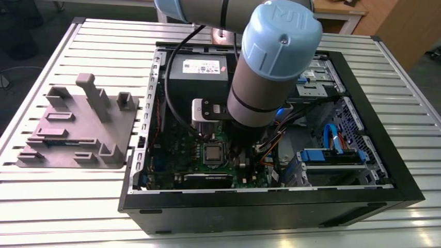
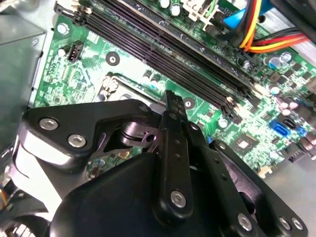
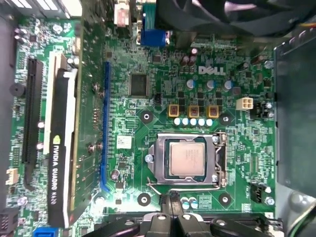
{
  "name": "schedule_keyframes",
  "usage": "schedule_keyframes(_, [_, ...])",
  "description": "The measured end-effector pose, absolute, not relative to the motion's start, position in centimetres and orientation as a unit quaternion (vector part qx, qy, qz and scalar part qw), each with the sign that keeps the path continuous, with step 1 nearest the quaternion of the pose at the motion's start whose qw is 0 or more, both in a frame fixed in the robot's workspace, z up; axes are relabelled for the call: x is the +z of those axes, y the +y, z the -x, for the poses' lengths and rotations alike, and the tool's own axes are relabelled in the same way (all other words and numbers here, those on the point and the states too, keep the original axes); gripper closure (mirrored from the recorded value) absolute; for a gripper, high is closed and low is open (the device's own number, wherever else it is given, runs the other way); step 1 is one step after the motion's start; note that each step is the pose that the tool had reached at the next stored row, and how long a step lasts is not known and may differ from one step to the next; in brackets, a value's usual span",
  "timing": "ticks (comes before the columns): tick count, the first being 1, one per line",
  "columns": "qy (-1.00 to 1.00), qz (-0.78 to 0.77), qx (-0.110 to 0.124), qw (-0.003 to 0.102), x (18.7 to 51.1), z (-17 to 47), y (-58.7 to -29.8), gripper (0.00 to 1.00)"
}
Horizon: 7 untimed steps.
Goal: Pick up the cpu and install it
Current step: 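Install the first cpu locking lever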
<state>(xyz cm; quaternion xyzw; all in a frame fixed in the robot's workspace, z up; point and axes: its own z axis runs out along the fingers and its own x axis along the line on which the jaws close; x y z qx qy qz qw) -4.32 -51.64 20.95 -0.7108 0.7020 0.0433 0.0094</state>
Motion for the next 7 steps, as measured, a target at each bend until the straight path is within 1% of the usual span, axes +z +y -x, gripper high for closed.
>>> schedule_keyframes(7, [0.702, 0.711, 0.043, 0.009, 21.06, 4.32, -51.64, 0.9])
